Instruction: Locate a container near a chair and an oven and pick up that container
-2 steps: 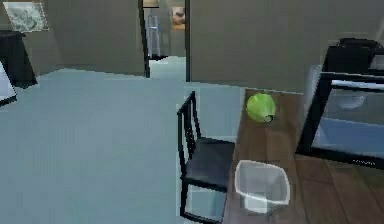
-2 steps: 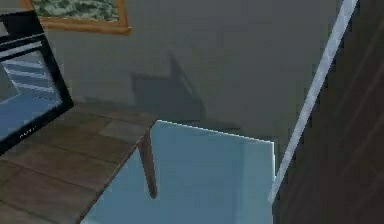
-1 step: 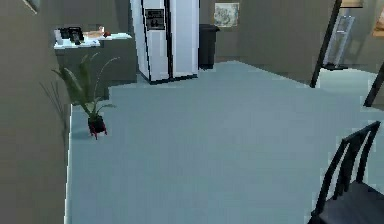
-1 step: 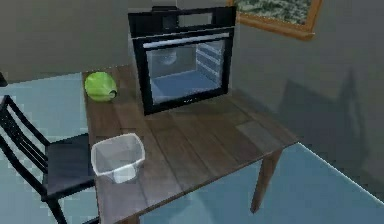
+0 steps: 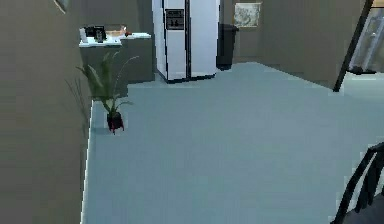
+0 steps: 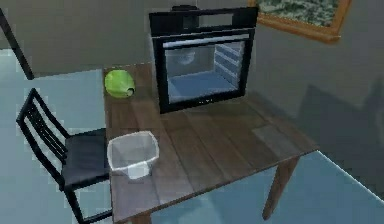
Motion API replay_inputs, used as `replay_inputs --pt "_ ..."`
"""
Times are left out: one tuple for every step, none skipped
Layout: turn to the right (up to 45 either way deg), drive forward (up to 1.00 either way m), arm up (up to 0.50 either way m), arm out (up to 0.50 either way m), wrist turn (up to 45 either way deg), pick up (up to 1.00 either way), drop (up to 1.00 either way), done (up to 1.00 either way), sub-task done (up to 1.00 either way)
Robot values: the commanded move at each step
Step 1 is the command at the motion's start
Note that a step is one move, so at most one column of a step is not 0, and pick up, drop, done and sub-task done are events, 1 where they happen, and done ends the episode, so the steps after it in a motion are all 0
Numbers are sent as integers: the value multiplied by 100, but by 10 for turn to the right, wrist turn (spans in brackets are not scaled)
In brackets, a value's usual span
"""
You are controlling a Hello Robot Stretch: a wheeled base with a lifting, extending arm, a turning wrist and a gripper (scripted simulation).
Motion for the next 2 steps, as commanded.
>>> replay_inputs --pt "-30 0 0 0 0 0 0 0 0" --pt "0 35 0 0 0 0 0 0 0"
